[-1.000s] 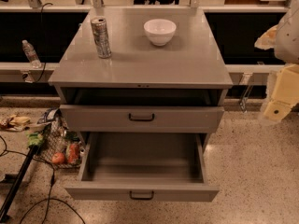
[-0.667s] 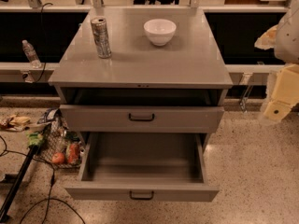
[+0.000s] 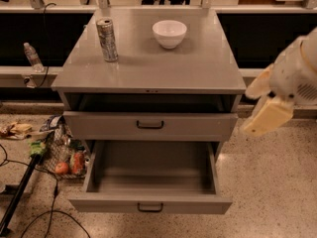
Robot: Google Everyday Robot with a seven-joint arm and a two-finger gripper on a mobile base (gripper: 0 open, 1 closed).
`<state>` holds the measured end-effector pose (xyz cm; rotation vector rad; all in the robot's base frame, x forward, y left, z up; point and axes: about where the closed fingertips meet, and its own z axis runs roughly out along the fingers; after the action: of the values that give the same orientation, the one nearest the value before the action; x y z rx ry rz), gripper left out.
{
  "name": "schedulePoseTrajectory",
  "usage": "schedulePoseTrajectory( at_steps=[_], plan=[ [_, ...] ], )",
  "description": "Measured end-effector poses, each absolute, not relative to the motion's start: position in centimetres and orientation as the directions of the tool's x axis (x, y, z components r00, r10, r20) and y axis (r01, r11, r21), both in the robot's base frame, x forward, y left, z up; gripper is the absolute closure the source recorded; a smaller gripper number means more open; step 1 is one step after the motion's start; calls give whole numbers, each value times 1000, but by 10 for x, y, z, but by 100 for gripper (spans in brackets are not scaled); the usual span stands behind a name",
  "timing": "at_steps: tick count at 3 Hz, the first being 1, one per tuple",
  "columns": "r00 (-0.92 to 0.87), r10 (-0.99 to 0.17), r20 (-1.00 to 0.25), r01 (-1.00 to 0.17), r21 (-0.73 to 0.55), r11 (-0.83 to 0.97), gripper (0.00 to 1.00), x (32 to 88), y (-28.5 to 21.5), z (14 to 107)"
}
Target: Close middle drawer
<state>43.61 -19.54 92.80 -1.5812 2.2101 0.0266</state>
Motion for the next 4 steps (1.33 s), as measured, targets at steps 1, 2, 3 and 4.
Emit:
schedulePoseTrajectory(
  at_steps=[1,2,3,4],
  plan=[
    [-283,-837,-467,-911,-141,387,64,417,-168,864],
    [-303,-772,-559,-916,-52,398,87,399,-139,785],
    [-357,-723,-591,-913,58,404,100,389,-100,675],
    [-349,-718,-602,-903,12,429,100,401,-106,686]
  ],
)
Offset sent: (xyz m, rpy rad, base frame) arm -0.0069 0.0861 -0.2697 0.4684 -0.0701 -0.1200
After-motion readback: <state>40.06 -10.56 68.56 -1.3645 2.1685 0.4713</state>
